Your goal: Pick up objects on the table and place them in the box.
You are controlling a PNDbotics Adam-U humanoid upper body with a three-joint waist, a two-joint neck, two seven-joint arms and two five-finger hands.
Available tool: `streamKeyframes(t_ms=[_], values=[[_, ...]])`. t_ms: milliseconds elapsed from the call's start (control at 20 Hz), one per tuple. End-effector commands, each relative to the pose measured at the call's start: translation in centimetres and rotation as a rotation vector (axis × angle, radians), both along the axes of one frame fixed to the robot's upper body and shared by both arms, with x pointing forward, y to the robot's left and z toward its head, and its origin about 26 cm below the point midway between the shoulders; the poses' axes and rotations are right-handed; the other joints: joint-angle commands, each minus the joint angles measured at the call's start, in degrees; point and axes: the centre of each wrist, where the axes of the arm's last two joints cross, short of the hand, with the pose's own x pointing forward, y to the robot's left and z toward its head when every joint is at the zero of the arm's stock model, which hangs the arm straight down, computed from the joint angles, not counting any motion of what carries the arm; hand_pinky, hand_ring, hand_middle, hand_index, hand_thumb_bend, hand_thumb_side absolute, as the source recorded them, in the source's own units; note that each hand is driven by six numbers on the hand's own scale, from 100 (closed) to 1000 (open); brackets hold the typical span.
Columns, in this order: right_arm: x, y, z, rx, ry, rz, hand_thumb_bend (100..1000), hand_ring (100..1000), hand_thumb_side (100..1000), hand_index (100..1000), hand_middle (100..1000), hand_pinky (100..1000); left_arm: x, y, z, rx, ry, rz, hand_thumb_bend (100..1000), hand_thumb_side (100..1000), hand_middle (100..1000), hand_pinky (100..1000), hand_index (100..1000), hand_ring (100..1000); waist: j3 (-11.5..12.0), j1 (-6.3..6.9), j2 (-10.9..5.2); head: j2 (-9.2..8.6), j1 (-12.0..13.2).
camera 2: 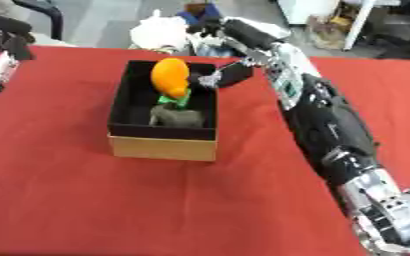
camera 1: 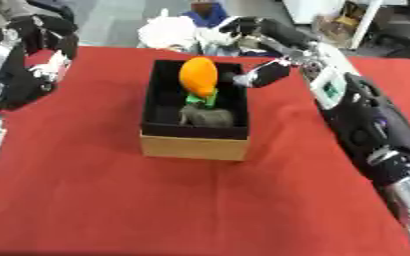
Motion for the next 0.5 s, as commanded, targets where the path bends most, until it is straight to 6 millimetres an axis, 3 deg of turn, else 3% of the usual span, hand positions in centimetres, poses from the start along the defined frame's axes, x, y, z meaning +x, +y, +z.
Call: streamKeyframes(t_ms=[50,300,500], values=[[-1.9,-3.8,3.6,0.156,-0.09,-0.055,330,769,447,917,790,747,-0.1,1.2,0.7,-0.001,-0.023,0.042,210,619,598,647,738,547,-0.4,0.25,-1.0,-0.04,0.8],[-5.3,-8.3,2.0,0.366,-0.043,-0.146,195,711,466,892,722,696,-0.4,2.5,-0.3,-0.051,0.003,0.099,159,685,588,644,736,536,-1.6,0.42,-0.83,-0.07,1.8],[-7.8,-10.7,-0.2,0.502,0.002,-0.207,122,690,497,883,697,679,-0.7,3.2,-1.1,-0.114,0.021,0.134,163,731,589,653,735,538,-2.3,0.73,-0.74,0.16,2.3]])
